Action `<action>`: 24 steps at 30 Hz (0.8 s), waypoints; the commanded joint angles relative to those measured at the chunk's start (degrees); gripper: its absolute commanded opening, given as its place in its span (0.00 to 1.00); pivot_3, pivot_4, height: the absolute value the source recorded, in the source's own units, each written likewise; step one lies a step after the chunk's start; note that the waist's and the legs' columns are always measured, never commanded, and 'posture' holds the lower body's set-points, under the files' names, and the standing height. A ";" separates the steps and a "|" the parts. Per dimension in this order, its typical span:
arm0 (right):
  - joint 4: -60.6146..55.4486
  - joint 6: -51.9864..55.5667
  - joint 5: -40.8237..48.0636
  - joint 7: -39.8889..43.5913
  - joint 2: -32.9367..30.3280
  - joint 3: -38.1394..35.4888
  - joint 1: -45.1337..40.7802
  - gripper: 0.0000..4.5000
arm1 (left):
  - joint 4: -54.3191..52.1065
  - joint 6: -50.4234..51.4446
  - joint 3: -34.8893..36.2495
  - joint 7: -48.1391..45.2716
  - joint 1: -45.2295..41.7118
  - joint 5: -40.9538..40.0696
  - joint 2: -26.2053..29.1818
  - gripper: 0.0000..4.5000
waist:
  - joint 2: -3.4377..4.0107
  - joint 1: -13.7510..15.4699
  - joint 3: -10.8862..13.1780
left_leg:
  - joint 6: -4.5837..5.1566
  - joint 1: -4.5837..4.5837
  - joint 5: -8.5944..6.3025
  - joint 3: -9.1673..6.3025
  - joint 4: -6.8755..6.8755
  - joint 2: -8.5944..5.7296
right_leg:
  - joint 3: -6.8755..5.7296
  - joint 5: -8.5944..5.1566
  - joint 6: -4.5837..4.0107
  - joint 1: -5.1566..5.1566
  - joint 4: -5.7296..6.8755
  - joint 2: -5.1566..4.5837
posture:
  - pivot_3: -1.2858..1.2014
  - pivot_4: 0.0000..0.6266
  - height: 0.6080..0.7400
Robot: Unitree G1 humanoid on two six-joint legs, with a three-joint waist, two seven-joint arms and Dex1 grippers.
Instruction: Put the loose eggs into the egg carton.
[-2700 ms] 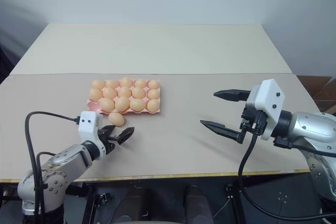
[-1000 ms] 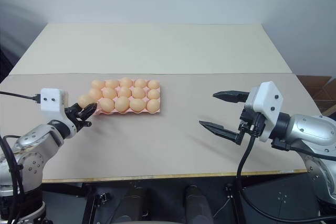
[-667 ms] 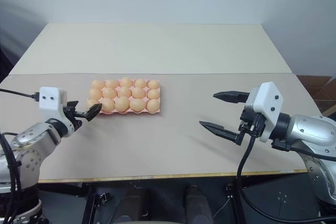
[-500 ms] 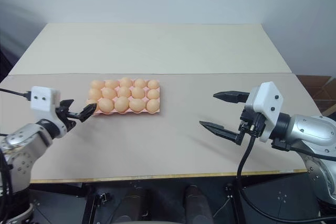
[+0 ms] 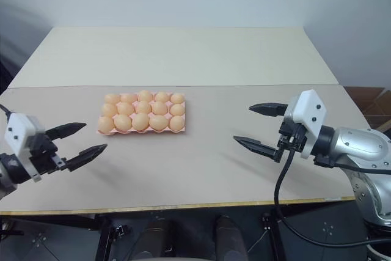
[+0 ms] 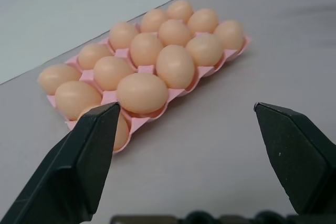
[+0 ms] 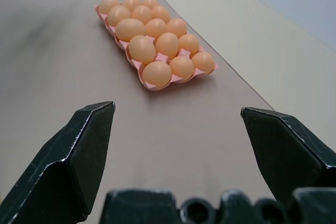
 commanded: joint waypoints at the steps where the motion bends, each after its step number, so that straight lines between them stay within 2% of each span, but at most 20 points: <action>1: 0.15 -1.51 0.05 0.66 0.04 -0.78 -0.94 1.00 | -2.70 -0.77 2.52 0.72 0.58 -1.65 -0.68 0.99 | 0.00 0.17 0.00 | 0.00 0.00 0.00 0.00 0.01 0.00 | 0.00 0.00 0.00 0.01 0.00 0.00 | 0.52 0.24 1.00; 17: 2.30 -1.47 -0.77 1.47 0.27 -0.13 -1.60 1.00 | -5.67 0.40 4.04 4.61 3.49 -5.89 -1.99 0.99 | 0.00 0.16 0.00 | 0.00 0.02 0.00 0.00 0.03 -0.01 | 0.00 0.00 0.01 0.04 0.00 0.00 | 0.52 0.24 1.00; 24: -0.03 -0.52 -0.11 -0.03 0.54 -1.96 1.78 1.00 | -5.59 0.44 3.43 4.68 3.58 -6.74 -1.80 0.99 | 0.00 0.19 0.00 | 0.00 0.00 0.00 0.00 0.03 -0.02 | 0.01 0.00 0.01 0.05 -0.01 -0.01 | 0.52 0.24 1.00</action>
